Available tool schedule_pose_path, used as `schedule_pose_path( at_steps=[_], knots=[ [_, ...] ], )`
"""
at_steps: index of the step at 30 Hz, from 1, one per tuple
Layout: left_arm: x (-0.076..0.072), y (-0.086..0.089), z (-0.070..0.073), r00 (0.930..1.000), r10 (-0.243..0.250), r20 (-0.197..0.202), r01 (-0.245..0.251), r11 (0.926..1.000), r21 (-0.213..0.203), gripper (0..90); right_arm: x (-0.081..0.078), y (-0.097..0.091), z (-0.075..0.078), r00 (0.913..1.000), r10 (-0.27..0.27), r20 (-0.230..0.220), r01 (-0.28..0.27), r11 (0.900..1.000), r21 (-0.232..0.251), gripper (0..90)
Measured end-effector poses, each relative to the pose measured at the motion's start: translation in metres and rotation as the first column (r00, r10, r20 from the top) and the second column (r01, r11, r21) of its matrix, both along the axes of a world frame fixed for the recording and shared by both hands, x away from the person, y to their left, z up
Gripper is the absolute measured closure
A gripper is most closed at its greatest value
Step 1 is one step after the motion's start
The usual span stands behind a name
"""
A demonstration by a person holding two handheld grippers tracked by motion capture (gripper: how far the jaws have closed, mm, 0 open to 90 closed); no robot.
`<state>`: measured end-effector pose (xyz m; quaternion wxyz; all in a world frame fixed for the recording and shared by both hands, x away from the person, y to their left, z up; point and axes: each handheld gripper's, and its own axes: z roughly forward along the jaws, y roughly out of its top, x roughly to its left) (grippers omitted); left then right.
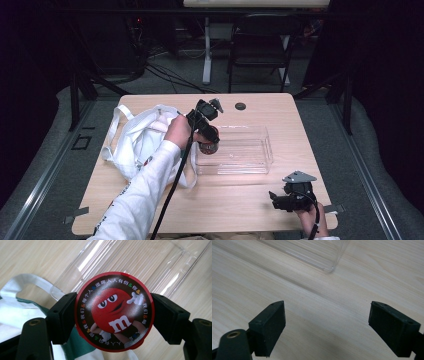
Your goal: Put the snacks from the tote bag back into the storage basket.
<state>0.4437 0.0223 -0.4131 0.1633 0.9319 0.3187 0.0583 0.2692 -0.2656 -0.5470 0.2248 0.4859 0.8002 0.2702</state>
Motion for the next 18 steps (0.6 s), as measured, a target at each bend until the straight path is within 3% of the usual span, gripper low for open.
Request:
schedule_pose_path(
  at_steps=[18],
  knots=[
    [0.000, -0.001, -0.022, 0.9995, 0.001, -0.031, -0.001, 0.9999, 0.011, 26.0, 0.000, 0.000, -0.001, 1.0000, -0.002, 0.002, 0.002, 0.9999, 0.010, 13.6]
  ],
)
